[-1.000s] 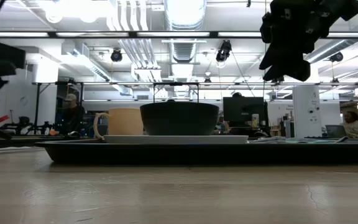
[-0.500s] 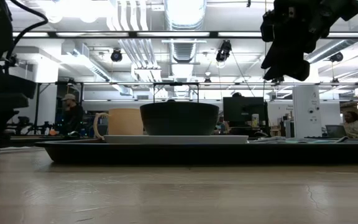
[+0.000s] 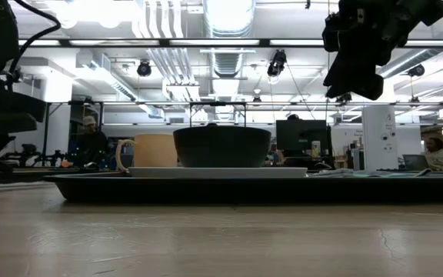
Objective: Set up tray
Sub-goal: Put the green knife on top of the grey napkin on the black serving tray to the left side of the green spoon
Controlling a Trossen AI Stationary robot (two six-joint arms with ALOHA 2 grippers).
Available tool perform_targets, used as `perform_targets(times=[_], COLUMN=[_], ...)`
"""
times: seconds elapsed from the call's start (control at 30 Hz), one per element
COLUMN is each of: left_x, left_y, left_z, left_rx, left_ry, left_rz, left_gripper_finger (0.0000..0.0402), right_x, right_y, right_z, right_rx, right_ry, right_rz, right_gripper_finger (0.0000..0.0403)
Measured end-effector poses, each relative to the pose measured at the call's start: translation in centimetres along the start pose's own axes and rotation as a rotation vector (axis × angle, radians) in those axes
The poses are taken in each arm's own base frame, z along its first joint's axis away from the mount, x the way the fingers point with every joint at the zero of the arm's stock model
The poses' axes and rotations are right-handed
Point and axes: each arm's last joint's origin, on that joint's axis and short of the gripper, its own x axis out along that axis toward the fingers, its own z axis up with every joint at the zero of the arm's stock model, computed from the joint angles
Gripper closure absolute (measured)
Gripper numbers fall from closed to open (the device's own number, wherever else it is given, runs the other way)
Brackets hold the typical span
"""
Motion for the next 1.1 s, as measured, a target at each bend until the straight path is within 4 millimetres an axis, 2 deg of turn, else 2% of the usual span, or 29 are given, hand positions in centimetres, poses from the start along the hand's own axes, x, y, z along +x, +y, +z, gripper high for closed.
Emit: perform_targets(times=[0.23,0.67,0.77,0.87,0.97,1.1], left_x=[-1.9,-9.1,-10.2,-10.7,-10.9,-11.4], left_y=[-1.2,-4.7,-6.1,-7.6,-9.1,-11.1], left_z=[0.8,2.9,3.2,3.4,3.8,4.7], left_rx=[0.021,0.154,0.218,0.287,0.312,0.318], left_ry=[-0.212,-0.637,-0.750,-0.892,-1.045,-1.162], left_rz=[-0.012,0.074,0.106,0.139,0.154,0.177], left_gripper_finger=[0.0375,0.0378,0.0378,0.0378,0.0378,0.0378], right_x=[0.0,-0.4,-0.5,-0.8,-1.2,-2.1], right_y=[0.1,0.7,1.2,2.2,3.2,4.5], right_z=[0.1,1.2,1.8,2.7,3.4,4.2], right_rx=[-0.003,-0.076,-0.082,-0.094,-0.140,-0.179], right_ry=[-0.016,-0.152,-0.248,-0.423,-0.582,-0.745], right_rz=[0.000,0.047,0.049,0.038,0.033,0.086], right_gripper_finger=[0.0294,0.0291,0.0291,0.0291,0.0291,0.0291])
